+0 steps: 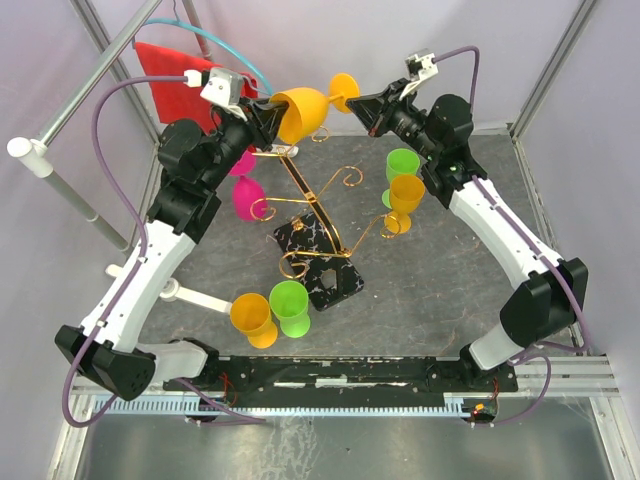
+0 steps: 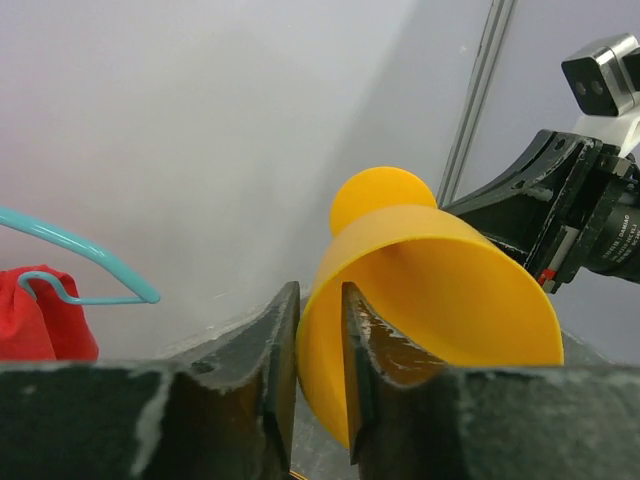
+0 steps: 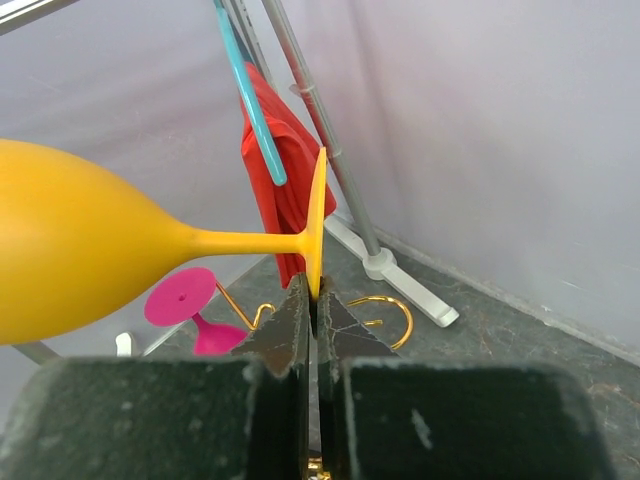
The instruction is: Place the wine glass upside down on the wine glass rack
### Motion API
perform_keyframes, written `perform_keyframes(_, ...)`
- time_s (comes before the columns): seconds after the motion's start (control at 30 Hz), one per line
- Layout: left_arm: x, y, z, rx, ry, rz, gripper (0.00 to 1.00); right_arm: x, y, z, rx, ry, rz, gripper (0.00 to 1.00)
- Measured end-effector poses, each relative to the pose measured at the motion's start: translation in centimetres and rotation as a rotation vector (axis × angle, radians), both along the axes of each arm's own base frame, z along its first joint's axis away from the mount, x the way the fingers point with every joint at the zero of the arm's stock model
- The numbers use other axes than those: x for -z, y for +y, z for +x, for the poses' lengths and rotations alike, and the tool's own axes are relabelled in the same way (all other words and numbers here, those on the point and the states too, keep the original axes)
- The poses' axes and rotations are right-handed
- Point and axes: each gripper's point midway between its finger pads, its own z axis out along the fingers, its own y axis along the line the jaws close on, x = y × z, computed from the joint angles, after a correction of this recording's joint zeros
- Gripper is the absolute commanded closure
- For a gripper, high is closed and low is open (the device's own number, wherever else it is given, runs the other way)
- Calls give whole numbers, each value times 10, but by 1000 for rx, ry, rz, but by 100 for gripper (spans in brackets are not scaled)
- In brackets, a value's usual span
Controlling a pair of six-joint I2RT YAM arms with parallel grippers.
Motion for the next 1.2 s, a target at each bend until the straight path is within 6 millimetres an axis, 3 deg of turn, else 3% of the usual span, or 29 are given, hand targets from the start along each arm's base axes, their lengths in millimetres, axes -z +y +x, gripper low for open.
perform_keyframes(0.1,1,0,0,2,3,1,40,0,1,0,2,-2,-1,99)
perform_keyframes(0.2,6,-1,0,4,10,6,3,0,-1,3,28,-7,-8,99)
perform_keyframes(0.23,8,-1,0,5,16,8,1,1,-3,5,45,-6,-11,100)
perform_keyframes(0.47,33,8,-4,-34,78,76,1,9,-40,29,276,-4,-162,100)
perform_keyframes(0.73,58,19,0,-94,139,184,1,15,-79,38,445,-68,-435,99)
perform_keyframes(0.97,24,-18,19,53,84,217,1,6,-81,19,380,-213,-599,100)
perform_keyframes(1.2,3,-61,33,246,22,230,3,-20,-67,-14,288,-457,-683,99)
